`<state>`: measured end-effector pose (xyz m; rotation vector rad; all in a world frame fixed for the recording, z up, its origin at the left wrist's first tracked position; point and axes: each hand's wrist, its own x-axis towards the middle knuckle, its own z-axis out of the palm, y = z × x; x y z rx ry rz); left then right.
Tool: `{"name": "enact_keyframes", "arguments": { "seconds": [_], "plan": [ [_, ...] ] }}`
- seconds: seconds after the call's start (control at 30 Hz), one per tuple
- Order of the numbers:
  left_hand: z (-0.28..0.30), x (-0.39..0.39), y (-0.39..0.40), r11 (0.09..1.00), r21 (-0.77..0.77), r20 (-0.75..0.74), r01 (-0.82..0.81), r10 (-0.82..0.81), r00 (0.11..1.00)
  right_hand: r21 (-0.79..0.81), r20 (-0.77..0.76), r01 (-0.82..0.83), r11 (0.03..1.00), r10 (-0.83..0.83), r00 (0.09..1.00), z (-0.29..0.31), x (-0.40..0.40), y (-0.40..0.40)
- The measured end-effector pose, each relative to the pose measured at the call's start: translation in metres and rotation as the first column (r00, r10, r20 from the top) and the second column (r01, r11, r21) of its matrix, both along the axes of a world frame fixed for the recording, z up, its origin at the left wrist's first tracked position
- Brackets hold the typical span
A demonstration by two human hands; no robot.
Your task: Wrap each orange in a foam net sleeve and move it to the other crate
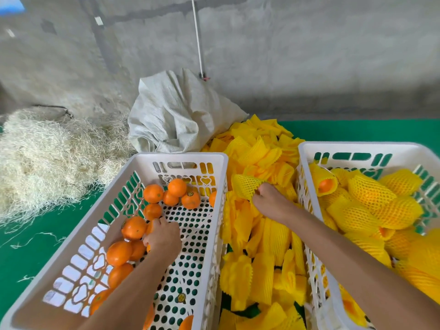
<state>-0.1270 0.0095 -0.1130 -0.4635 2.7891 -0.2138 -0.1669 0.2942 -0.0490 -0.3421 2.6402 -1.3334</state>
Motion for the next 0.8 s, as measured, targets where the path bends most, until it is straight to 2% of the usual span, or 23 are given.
{"name": "enact_keyframes", "arguments": {
  "seconds": [0.1, 0.17, 0.23, 0.3, 0.4, 0.5, 0.57, 0.7, 0.8],
  "plan": [
    [0.035, -0.008, 0.005, 0.980, 0.196, -0.289, 0.035, 0.024, 0.957, -0.020, -0.001, 0.015, 1.000, -0.015, 1.000, -0.001, -0.001, 0.000],
    [0.062, -0.012, 0.014, 0.933, 0.324, -0.519, 0.156, 0.038, 0.854, -0.070, -0.027, 0.031, 0.997, -0.033, 0.999, -0.001, -0.001, -0.002],
    [0.091, -0.017, 0.034, 0.817, 0.484, -0.683, 0.315, 0.127, 0.719, -0.124, -0.053, 0.067, 0.990, -0.074, 0.996, 0.002, -0.002, -0.003],
    [0.117, -0.021, 0.062, 0.642, 0.617, -0.735, 0.455, 0.263, 0.625, -0.197, -0.083, 0.112, 0.974, -0.131, 0.988, 0.005, -0.003, -0.001],
    [0.133, -0.024, 0.108, 0.379, 0.711, -0.702, 0.592, 0.438, 0.562, -0.293, -0.175, 0.168, 0.941, -0.226, 0.958, 0.014, -0.001, 0.000],
    [0.117, -0.025, 0.136, 0.149, 0.786, -0.549, 0.601, 0.616, 0.565, -0.366, -0.150, 0.256, 0.895, -0.328, 0.933, 0.013, 0.000, 0.005],
    [0.104, -0.027, 0.142, 0.077, 0.787, -0.486, 0.612, 0.688, 0.539, -0.407, -0.146, 0.264, 0.874, -0.348, 0.926, 0.014, -0.003, 0.010],
    [0.098, -0.030, 0.140, -0.084, 0.779, -0.328, 0.622, 0.790, 0.518, -0.448, -0.228, 0.135, 0.884, -0.259, 0.939, 0.024, -0.001, 0.012],
    [0.096, -0.032, 0.138, -0.120, 0.772, -0.298, 0.624, 0.799, 0.522, -0.486, -0.252, 0.079, 0.870, -0.226, 0.941, 0.028, 0.005, 0.010]
  ]
}}
